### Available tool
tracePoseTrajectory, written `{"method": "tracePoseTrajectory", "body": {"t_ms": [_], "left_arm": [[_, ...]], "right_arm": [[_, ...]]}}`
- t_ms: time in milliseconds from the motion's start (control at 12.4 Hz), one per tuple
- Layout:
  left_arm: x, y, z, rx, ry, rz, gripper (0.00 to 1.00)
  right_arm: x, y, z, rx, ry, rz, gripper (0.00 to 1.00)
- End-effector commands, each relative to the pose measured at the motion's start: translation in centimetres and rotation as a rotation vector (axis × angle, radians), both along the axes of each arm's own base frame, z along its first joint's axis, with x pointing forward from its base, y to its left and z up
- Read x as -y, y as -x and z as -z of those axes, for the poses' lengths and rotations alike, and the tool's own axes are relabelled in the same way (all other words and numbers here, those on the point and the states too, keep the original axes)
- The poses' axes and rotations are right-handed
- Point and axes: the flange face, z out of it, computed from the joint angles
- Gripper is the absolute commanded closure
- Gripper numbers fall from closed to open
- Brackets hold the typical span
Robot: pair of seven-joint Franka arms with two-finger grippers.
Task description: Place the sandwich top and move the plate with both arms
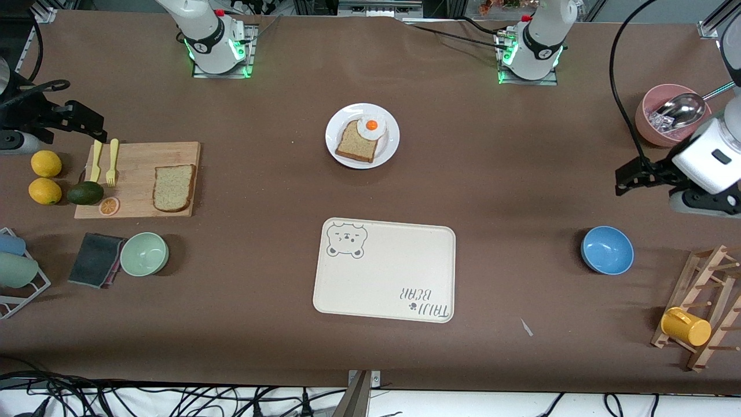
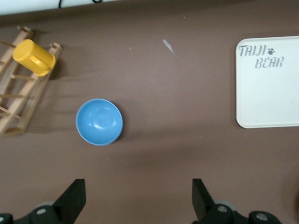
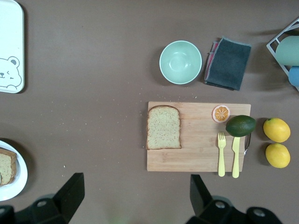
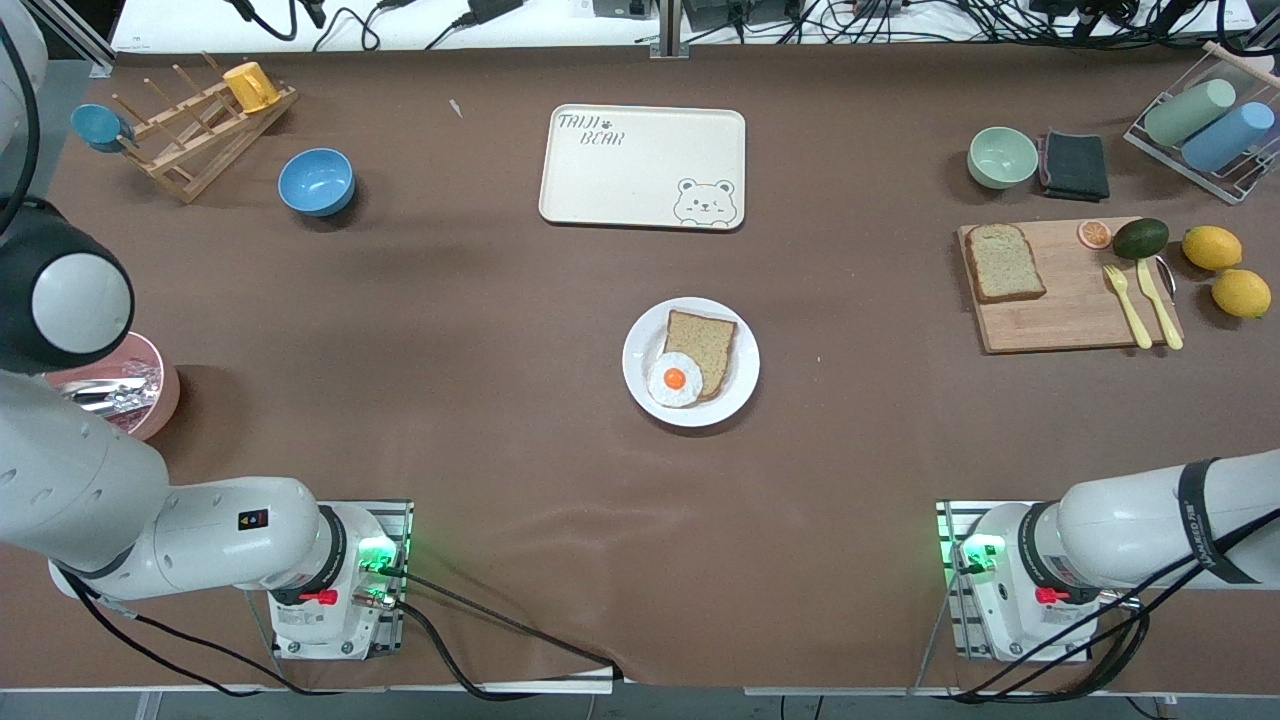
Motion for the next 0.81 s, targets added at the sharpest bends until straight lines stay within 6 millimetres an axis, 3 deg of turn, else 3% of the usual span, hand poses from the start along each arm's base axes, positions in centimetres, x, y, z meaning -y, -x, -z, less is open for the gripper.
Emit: {"method": "tracePoseTrajectory", "body": {"t_ms": [0,323,728], "left_arm": [[1.8,4.6,-0.6,-0.016,-0.004,-0.011,0.0],[1.3,5.9,-0.4,-0.031,0.057,-0.034,0.0],[1.5,5.4,-0.5,-0.029,0.054,-0.023,0.0]], "right_arm": [[0.0,-0.2,-0.6,0.005,0.006,-0.001,0.0],[0.0,-0.2,-0.6,0.005,0.005,0.0,0.0],[0.0,-0.3,-0.6,0.005,0.003,-0.001,0.0]]}}
